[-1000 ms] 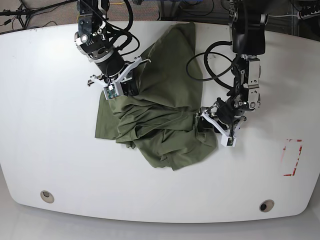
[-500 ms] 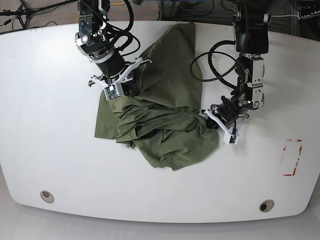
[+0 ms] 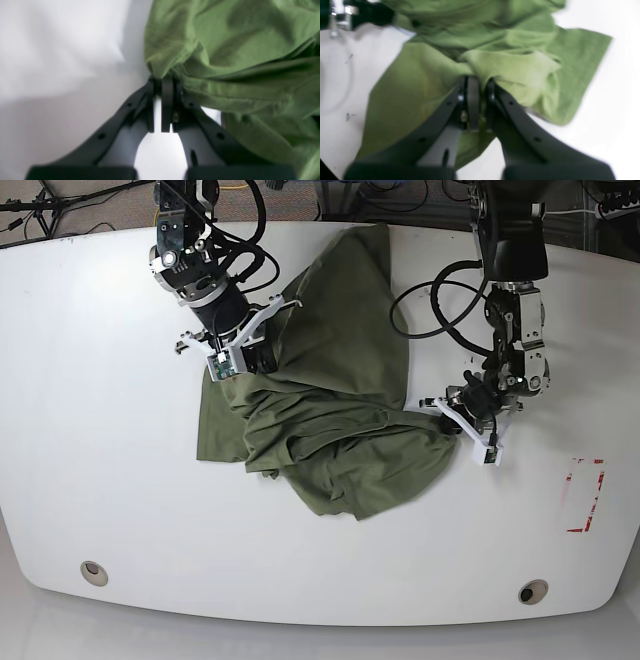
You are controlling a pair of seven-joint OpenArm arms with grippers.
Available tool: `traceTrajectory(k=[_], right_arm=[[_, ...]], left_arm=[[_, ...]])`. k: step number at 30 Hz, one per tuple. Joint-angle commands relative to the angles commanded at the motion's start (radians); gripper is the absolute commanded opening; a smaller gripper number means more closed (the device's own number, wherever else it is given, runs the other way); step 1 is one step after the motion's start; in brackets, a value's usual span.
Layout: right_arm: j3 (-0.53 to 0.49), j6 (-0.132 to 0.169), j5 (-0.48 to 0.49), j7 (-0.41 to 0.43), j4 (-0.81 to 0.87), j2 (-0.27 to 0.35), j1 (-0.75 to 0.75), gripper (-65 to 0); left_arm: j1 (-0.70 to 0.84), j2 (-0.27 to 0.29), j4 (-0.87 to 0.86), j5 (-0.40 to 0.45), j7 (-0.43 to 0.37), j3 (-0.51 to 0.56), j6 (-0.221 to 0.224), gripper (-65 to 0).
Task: Fold the T-shirt properly
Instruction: 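Reach the left gripper to the shirt's opposite edge and grasp it, then lift and pull the shirt apart with both grippers, stretching it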
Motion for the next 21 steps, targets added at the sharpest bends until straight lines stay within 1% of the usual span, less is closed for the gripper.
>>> traceTrajectory(k=[6,8,20,21], right_arm=[[0.000,0.002,-0.002,0.001,0.009,0.004,0.007,-63.7],[-0.001,0.000,-0.004,-0.002,0.016,0.012,0.032,-63.9],[-0.003,0.000,-0.005,-0.005,0.020,0.020,0.085,-64.1],[-0.002,0.001,-0.003,-0.007,0.018,0.017,0.111,-64.1]], left_arm=[[-0.008,-0.029,0.107,-0.004,0.007,0.026,0.009,-64.8],[-0.025,-0.060,0.218,0.000,0.010,0.061,0.017,-64.3],[-0.066,-0.065,0.243,0.002,0.011,0.072,0.020,-63.8],[-0.083,-0.065,0.243,-0.001,0.014,0.067,0.019,-63.9]])
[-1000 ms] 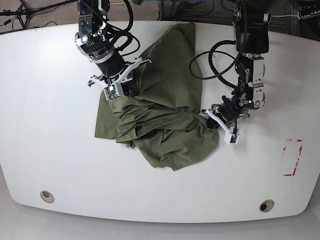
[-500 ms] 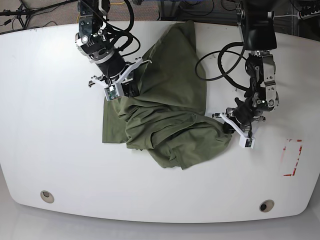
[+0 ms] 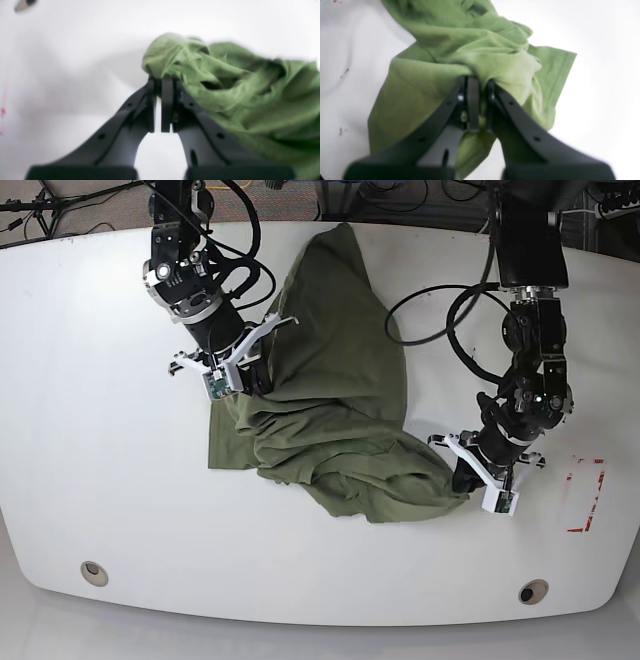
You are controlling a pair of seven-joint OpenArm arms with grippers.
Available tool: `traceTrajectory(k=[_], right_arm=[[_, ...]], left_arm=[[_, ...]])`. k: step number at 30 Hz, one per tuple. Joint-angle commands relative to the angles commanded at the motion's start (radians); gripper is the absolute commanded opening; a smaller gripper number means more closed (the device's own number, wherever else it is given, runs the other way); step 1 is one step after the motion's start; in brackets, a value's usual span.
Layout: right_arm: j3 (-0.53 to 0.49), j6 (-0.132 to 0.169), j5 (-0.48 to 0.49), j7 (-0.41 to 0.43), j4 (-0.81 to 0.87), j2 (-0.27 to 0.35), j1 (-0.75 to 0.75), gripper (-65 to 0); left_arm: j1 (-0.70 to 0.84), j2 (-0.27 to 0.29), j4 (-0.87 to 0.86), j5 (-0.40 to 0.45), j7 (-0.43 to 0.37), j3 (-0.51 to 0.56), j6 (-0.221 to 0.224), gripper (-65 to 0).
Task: Fold the T-shirt properly
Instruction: 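Lift and pull the shirt apart with both grippers, stretching it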
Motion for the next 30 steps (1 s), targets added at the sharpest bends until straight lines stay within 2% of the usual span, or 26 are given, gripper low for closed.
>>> traceTrajectory(k=[13,15,23,29,30], right_arm=[[0.046,0.004,0.002,-0.009,0.007,0.010,0.086,-64.1],[0.153,0.025,0.005,-0.010,0.012,0.046,0.107,-64.2],[0.216,0.073,0.009,-0.010,0.014,0.086,0.120,-64.2],[0.238,0.094,0.008,-0.010,0.013,0.122,0.143,-64.3],[0.236,0.085,0.005,-0.015,0.001,0.152,0.185,-64.4]], left_arm=[[-0.027,0.003,0.018,-0.001,0.002,-0.012,-0.004,-64.2],[-0.021,0.010,0.047,0.009,-0.003,-0.014,-0.006,-64.4],[-0.017,0.011,0.081,0.017,0.006,-0.018,-0.009,-64.4],[-0.018,0.008,0.117,0.023,0.019,-0.019,-0.019,-64.6],[-0.020,0.007,0.149,0.017,0.041,-0.016,-0.050,-64.5]])
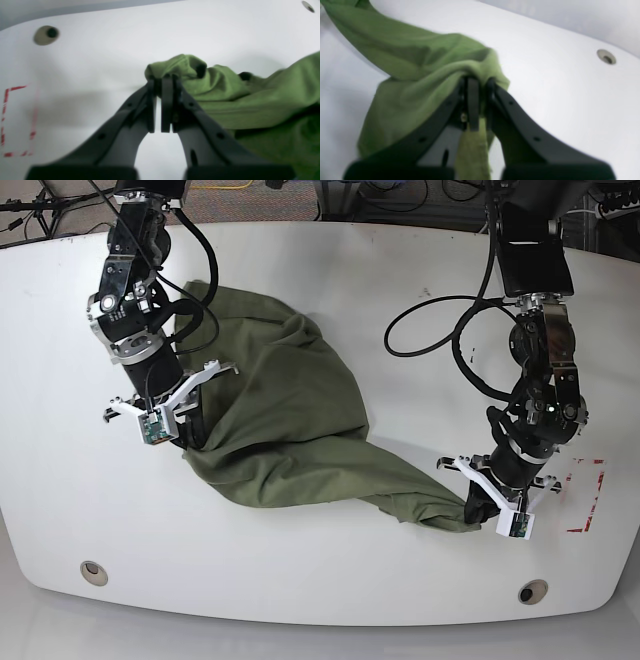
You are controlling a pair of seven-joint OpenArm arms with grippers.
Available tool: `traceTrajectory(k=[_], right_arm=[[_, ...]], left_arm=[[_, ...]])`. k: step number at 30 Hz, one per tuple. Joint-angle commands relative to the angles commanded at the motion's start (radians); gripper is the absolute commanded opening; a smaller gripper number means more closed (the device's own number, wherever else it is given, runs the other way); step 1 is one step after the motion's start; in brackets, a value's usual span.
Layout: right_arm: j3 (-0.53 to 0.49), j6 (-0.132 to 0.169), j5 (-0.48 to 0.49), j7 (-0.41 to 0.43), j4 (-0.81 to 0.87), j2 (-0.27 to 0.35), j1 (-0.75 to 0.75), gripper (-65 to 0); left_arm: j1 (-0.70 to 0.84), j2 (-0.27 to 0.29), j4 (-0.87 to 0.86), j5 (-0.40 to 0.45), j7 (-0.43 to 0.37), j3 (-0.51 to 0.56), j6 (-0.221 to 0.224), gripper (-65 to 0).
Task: Fold the T-shirt properly
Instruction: 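Lift and pull the shirt apart with both grippers, stretching it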
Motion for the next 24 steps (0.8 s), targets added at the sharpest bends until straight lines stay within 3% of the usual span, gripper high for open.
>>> traceTrajectory(k=[1,11,15,17,24], right_arm=[[-0.001,-0.010,-0.003,-0.004,-0.011,0.031,0.041,-64.6],[-0.024,-0.019,-0.002,-0.022,-0.032,0.056,0.133,-64.8],[-0.031,-0.029,-0.002,-0.034,-0.029,0.061,0.167,-64.7],[-0.036,-0.042,0.007,-0.061,-0.016,0.056,0.208,-64.6],[-0.050,-0.041,0.007,-0.070,-0.018,0.047,0.232,-64.4]], left_arm=[[-0.002,-0.001,0.032,-0.006,0.022,0.003,-0.031,-64.4],[-0.025,-0.006,0.068,-0.013,0.046,-0.008,-0.063,-64.4],[-0.035,-0.002,0.063,-0.024,0.054,-0.016,-0.059,-64.3],[-0.092,0.000,0.054,-0.030,0.099,-0.051,-0.030,-64.6],[-0.148,-0.008,0.044,-0.035,0.139,-0.081,-0.025,-64.6]])
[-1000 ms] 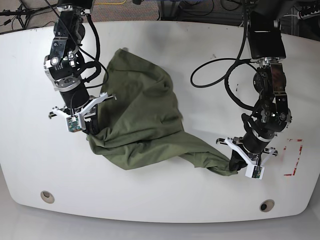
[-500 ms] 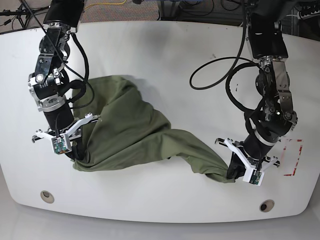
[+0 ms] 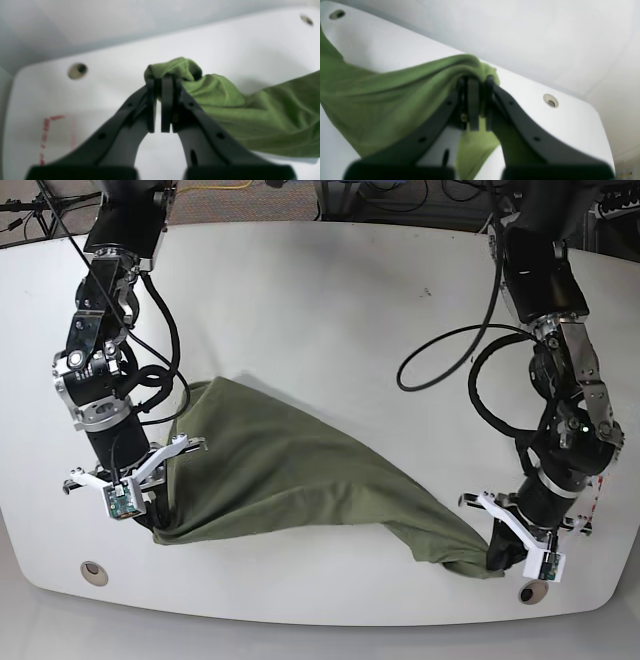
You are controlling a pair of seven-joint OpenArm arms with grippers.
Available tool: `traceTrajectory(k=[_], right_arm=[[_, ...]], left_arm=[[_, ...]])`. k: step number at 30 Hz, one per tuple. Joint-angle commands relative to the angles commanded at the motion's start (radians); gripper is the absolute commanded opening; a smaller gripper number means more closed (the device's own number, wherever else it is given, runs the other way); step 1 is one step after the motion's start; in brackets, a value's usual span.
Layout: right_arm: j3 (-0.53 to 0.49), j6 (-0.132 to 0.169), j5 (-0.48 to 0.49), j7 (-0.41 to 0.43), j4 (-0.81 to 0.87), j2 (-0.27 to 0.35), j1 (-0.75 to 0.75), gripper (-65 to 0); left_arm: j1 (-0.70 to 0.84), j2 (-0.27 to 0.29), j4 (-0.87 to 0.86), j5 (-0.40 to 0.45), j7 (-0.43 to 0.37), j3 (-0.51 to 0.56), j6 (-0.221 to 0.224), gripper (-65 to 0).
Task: Fold the T-shirt properly
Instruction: 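Lift and pull the shirt apart with both grippers, stretching it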
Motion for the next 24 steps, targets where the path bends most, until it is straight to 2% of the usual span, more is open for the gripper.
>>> traceTrajectory(k=[7,9,21,23,24], right_arm=[[-0.021,-0.001,0.005,0.009,-0.001,0.013,0.018,-64.3],[-0.042,-0.008,0.000,-0.003,-0.006,0.039,0.097,-64.5],[-0.051,0.008,-0.004,-0.016,-0.039,0.059,0.244,-65.0],[-0.037,0.032,-0.005,-0.044,-0.092,0.051,0.401,-65.0],[-0.037,0.034,-0.005,-0.044,-0.098,0.051,0.413,-65.0]], left_arm=[[-0.083,-0.030,-0.012,-0.006,0.010,-0.065,0.033,-64.8],[-0.190,-0.086,-0.005,-0.020,0.043,-0.133,0.045,-64.7],[-0.295,-0.148,-0.007,-0.019,0.054,-0.133,0.042,-64.6],[-0.336,-0.179,-0.013,-0.026,0.041,-0.108,0.041,-64.5],[-0.338,-0.179,-0.015,-0.026,0.040,-0.105,0.040,-64.5]])
